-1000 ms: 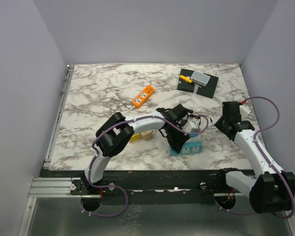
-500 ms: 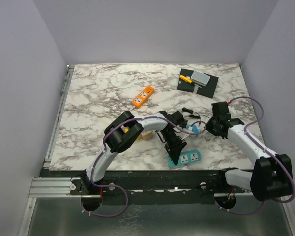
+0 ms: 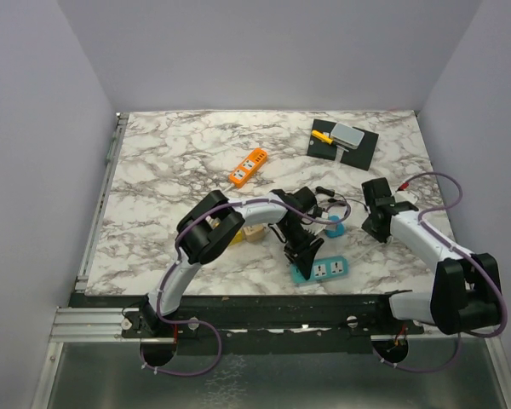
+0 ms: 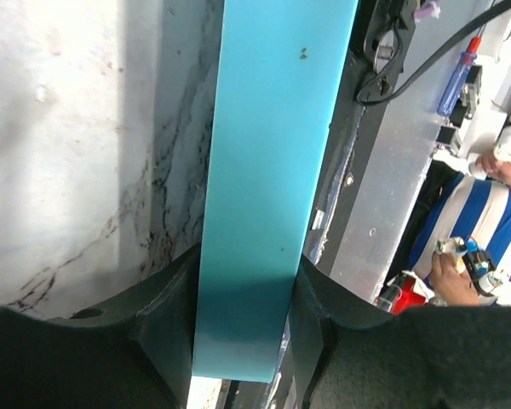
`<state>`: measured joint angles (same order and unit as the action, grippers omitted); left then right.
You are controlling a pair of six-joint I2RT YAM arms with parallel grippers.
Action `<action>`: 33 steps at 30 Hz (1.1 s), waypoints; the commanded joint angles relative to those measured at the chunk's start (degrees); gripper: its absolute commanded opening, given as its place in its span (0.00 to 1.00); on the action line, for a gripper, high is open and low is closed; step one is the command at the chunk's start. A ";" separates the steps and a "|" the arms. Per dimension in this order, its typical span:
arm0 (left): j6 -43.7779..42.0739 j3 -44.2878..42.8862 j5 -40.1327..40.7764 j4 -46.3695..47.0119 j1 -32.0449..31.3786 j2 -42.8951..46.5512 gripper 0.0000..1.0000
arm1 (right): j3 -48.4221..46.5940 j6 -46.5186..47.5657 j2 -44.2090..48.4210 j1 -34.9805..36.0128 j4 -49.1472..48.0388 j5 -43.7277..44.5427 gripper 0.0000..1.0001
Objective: Insert the plug
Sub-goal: Place the socket at the center of the board.
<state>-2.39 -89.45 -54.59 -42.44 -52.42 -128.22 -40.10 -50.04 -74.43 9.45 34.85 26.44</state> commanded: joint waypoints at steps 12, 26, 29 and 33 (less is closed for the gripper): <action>0.21 1.47 18.21 5.69 1.87 -3.23 0.50 | 5.99 4.17 20.53 7.43 -1.25 -19.57 0.21; -0.91 -1.09 24.34 5.17 1.86 -3.04 0.75 | 12.19 2.11 17.71 9.27 -2.83 -21.75 0.11; -1.17 -1.55 26.60 5.17 1.86 -2.37 0.97 | 11.65 1.91 15.42 9.52 -2.18 -20.96 0.13; -2.45 -2.31 30.12 5.15 1.85 -0.41 0.99 | 10.49 0.84 12.94 9.78 -0.12 -18.59 0.14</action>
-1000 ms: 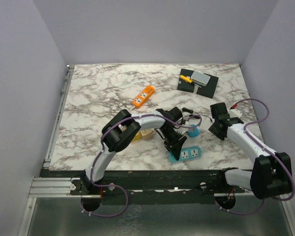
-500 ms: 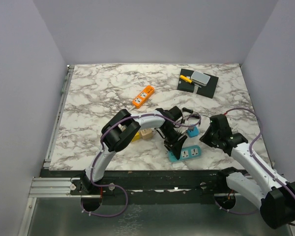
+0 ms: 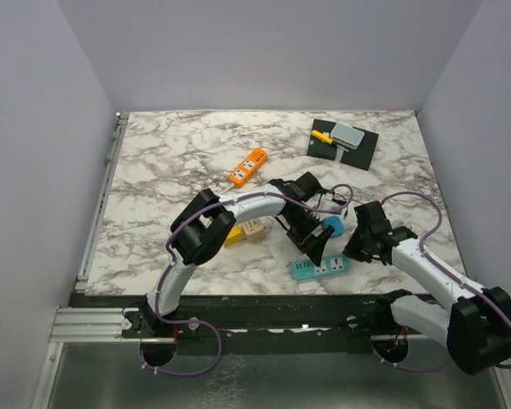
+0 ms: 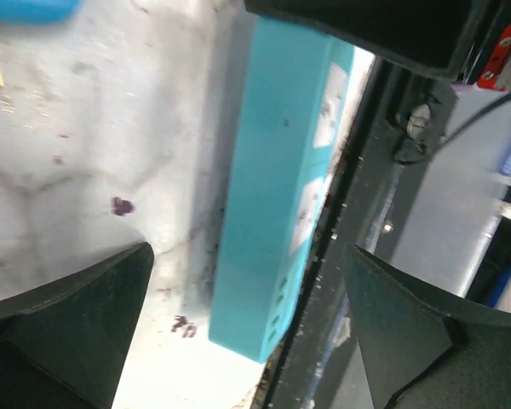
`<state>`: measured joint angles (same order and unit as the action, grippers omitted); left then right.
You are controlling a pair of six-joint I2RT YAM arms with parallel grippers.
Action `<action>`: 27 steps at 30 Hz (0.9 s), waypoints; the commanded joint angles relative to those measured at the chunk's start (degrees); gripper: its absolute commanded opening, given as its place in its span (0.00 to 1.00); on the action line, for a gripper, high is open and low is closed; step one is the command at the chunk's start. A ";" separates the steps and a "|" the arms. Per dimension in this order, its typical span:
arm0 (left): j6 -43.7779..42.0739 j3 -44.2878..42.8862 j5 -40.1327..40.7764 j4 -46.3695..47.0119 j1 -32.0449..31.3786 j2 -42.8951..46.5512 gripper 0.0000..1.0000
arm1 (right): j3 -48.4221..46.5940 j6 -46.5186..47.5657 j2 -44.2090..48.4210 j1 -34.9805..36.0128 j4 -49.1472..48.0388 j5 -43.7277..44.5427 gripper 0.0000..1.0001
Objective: Insert the plug
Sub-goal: Place the socket at the center of the board.
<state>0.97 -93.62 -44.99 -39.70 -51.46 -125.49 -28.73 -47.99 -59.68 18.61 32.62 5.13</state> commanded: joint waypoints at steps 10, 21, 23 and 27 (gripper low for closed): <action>-14.14 -8.91 25.62 -9.00 1.47 1.04 0.99 | -8.84 -3.16 -2.18 0.72 8.50 10.20 0.57; -18.42 -14.10 25.08 -21.11 12.16 10.44 0.99 | -16.14 -2.14 -7.33 7.63 4.15 8.97 0.42; -19.60 -13.92 24.40 -22.00 14.50 11.84 0.99 | -17.17 -3.51 -9.63 11.99 3.85 10.57 0.47; -19.31 -15.02 25.74 -20.46 20.87 12.96 0.99 | -20.89 -4.48 -13.42 15.63 3.35 12.40 0.54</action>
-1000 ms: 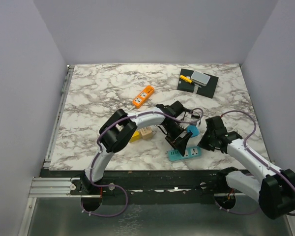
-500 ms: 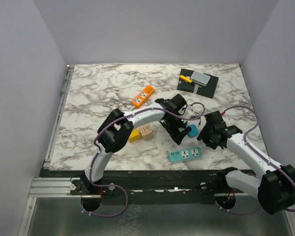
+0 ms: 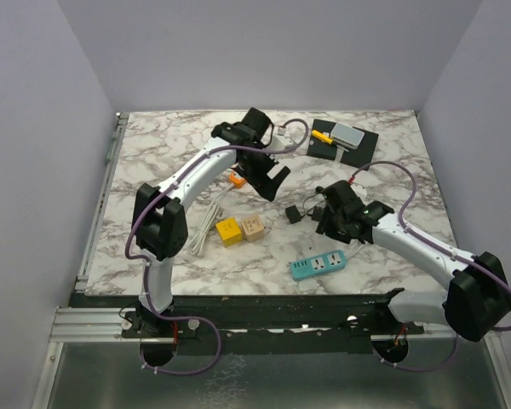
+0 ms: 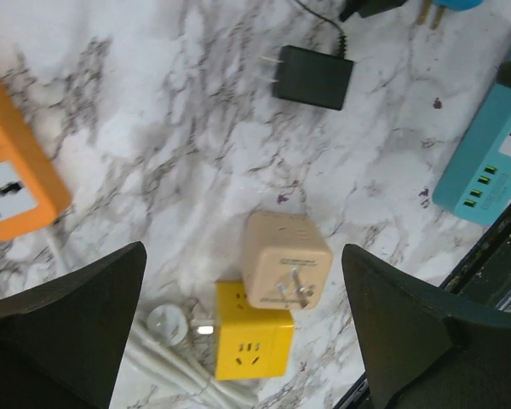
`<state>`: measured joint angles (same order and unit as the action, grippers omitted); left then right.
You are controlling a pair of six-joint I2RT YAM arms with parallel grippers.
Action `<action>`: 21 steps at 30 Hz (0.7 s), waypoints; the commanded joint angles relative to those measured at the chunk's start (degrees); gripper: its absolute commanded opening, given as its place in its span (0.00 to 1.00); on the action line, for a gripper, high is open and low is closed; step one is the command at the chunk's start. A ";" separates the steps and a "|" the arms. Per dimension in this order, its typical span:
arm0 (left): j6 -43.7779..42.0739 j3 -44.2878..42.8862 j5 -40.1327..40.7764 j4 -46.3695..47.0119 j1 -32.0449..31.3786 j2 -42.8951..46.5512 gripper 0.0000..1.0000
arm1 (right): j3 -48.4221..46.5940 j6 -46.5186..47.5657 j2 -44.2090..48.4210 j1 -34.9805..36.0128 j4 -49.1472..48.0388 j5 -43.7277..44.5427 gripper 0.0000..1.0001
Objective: Insert the plug
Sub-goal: Place the socket at the center of the board, then move the socket to the center of the board.
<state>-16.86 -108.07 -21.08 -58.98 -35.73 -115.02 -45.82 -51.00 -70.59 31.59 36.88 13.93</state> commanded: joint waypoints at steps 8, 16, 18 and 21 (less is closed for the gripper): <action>-2.98 -4.18 11.33 7.30 13.41 -5.61 0.99 | -7.41 0.36 -4.92 7.19 -4.90 5.15 0.62; -1.48 -13.51 13.97 10.99 13.67 -16.32 0.99 | -6.40 2.11 -3.65 7.20 -10.05 3.40 0.71; -0.63 -14.27 11.95 10.91 14.04 -17.77 0.99 | -5.90 2.96 -3.39 7.26 -10.69 3.20 0.72; 0.70 -14.45 10.21 11.28 14.10 -19.44 0.99 | -5.20 3.09 -2.97 7.27 -10.60 3.38 0.72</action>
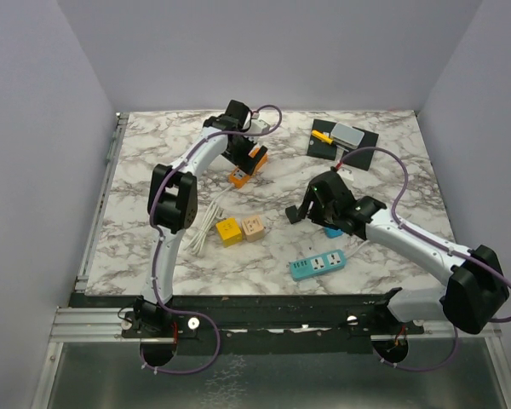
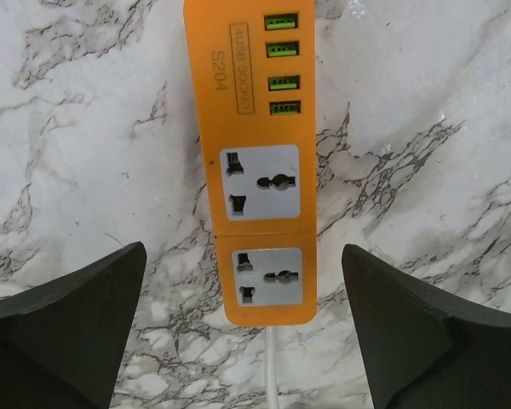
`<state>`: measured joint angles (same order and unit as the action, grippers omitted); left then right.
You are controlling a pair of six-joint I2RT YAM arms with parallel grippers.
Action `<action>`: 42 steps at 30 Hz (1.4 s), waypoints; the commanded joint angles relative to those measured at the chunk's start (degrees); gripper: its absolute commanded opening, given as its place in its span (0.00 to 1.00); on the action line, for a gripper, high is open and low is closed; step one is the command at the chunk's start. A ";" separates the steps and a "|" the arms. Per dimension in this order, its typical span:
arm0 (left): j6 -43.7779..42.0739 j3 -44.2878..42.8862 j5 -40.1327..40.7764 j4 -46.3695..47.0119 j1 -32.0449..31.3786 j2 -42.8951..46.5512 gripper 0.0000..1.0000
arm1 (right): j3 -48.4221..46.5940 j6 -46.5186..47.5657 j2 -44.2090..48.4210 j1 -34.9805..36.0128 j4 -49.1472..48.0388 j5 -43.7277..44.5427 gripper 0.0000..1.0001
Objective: Insert the plug
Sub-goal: Move the socket to the center of the board, then move the plug to the center of the board.
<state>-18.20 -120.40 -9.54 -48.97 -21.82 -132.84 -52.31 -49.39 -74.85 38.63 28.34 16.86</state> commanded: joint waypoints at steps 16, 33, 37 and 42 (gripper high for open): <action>10.09 7.48 3.15 3.21 6.45 1.00 0.59 | -1.01 7.96 -2.04 4.87 -6.91 3.19 0.63; 16.86 48.40 -1.03 11.69 26.68 26.93 0.66 | -17.14 27.06 -26.38 23.04 -25.21 -14.48 0.39; 17.41 52.84 -3.34 11.57 27.91 29.87 0.71 | -19.74 28.01 -29.84 24.35 -25.81 -16.42 0.34; 17.69 54.02 -9.43 9.96 27.98 32.63 0.99 | -21.42 29.59 -32.08 25.97 -26.01 -19.60 0.26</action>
<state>-1.43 -67.51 -12.25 -37.32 5.80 -102.94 -71.59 -22.37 -105.01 63.05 4.03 1.61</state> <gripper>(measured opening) 0.950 0.288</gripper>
